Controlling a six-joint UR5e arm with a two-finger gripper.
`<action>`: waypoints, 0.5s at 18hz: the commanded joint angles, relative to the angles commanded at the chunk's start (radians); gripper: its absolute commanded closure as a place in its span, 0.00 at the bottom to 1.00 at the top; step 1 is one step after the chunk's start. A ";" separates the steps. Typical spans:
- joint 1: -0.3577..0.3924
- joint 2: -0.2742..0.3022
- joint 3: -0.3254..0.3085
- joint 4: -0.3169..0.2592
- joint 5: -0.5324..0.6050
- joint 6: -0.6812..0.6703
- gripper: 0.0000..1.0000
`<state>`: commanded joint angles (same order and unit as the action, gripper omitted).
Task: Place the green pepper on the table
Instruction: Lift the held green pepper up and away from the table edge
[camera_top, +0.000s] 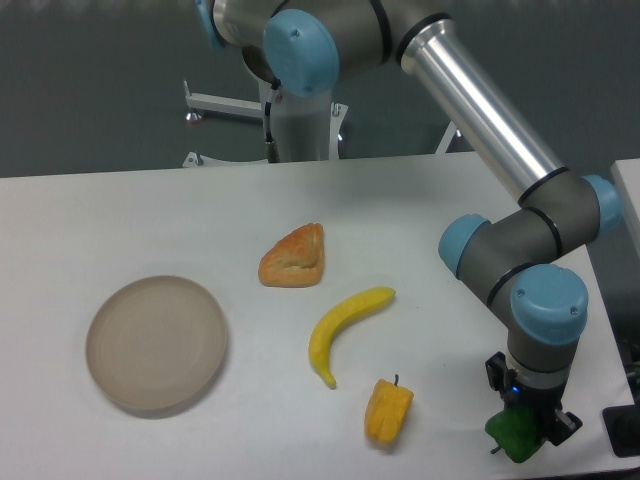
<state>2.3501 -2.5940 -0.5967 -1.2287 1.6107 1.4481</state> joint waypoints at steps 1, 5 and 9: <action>-0.002 0.002 -0.003 0.000 0.000 0.002 0.68; -0.003 0.012 -0.015 0.000 0.000 0.002 0.68; -0.005 0.049 -0.052 -0.006 -0.009 0.000 0.68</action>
<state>2.3455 -2.5450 -0.6487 -1.2349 1.6015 1.4481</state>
